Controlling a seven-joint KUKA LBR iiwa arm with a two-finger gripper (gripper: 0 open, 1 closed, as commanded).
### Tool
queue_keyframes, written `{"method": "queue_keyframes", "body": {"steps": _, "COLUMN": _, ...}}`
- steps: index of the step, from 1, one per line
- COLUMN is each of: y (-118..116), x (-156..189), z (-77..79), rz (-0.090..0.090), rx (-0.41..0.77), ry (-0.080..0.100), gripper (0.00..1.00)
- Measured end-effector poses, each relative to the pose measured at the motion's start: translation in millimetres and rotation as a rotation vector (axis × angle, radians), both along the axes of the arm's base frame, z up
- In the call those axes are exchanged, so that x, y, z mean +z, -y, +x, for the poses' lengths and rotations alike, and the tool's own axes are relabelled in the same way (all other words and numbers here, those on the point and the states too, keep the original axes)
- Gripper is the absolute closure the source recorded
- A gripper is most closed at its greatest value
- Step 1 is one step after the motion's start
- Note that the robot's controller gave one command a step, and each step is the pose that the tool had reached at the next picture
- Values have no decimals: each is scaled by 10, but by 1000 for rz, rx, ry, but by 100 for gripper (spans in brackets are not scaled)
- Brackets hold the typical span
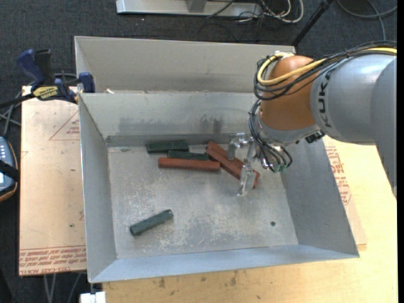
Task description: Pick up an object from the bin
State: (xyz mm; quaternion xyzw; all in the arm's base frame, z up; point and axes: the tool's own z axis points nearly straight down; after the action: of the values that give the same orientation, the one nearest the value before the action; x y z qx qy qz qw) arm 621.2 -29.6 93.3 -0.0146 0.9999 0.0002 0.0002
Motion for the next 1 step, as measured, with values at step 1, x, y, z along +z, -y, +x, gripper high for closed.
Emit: {"method": "queue_keyframes", "body": {"steps": 1, "y": 564, "x": -124, "z": 332, "rz": 0, "rx": -37, "ry": 5, "gripper": 100}}
